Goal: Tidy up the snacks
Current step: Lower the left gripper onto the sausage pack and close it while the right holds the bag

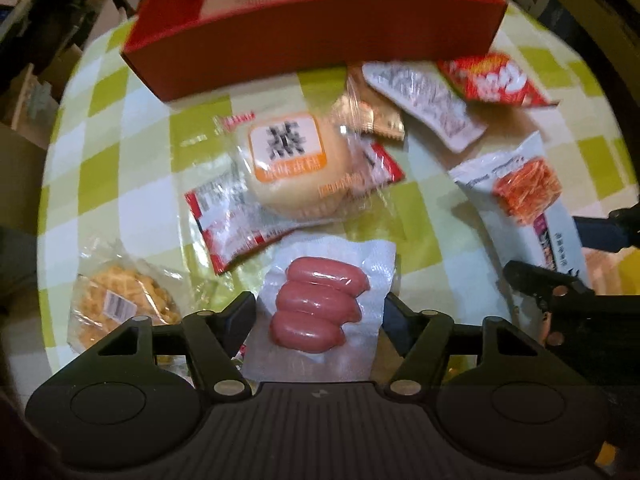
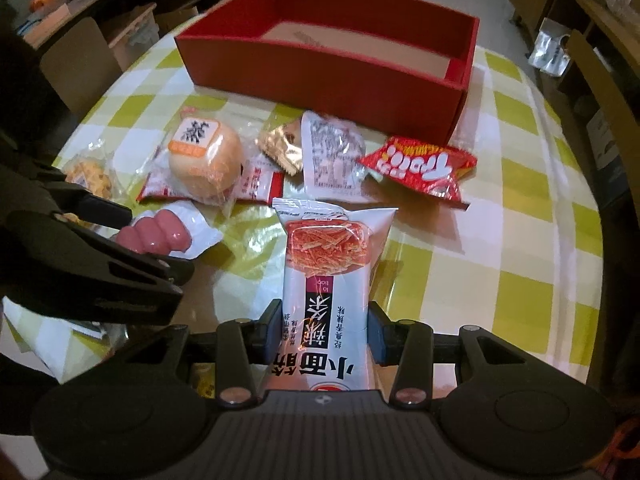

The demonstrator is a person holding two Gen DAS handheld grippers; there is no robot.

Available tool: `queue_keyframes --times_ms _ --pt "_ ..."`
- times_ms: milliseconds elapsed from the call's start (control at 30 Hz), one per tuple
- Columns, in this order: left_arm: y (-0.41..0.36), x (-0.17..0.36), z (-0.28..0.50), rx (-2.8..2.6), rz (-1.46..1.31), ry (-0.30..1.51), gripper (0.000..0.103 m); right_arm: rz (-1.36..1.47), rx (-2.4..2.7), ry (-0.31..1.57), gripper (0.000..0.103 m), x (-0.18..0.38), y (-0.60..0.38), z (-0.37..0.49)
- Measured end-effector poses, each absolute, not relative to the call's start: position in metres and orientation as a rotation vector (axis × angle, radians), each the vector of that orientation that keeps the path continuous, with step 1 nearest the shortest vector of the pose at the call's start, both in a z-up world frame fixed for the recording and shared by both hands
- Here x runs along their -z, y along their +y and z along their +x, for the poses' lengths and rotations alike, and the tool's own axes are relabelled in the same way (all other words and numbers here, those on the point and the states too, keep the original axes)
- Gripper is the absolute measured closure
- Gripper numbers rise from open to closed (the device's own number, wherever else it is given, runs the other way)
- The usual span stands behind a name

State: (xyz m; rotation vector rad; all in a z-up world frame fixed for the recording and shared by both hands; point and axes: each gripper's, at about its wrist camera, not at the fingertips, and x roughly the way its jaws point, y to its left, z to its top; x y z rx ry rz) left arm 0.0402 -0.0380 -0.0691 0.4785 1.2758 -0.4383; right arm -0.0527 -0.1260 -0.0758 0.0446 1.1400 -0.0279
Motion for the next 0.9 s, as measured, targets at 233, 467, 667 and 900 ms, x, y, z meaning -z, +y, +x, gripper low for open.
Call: queue_keyframes --times_ms 233,467,667,900 --pt "-0.038 0.047 0.036 0.457 0.438 1.237 0.06 0.044 0.03 1.12 0.053 0.068 -0.124 -0.051" --pt "-0.04 0.084 0.054 0.425 0.45 1.32 0.022 0.046 0.024 1.143 0.053 0.073 -0.125 -0.049" --pt "-0.041 0.096 0.056 0.406 0.421 1.351 0.024 0.044 0.024 1.158 0.053 0.077 -0.125 -0.048" --pt "-0.051 0.087 0.043 0.416 0.471 1.3 0.029 0.044 0.033 1.143 0.053 0.075 -0.127 -0.05"
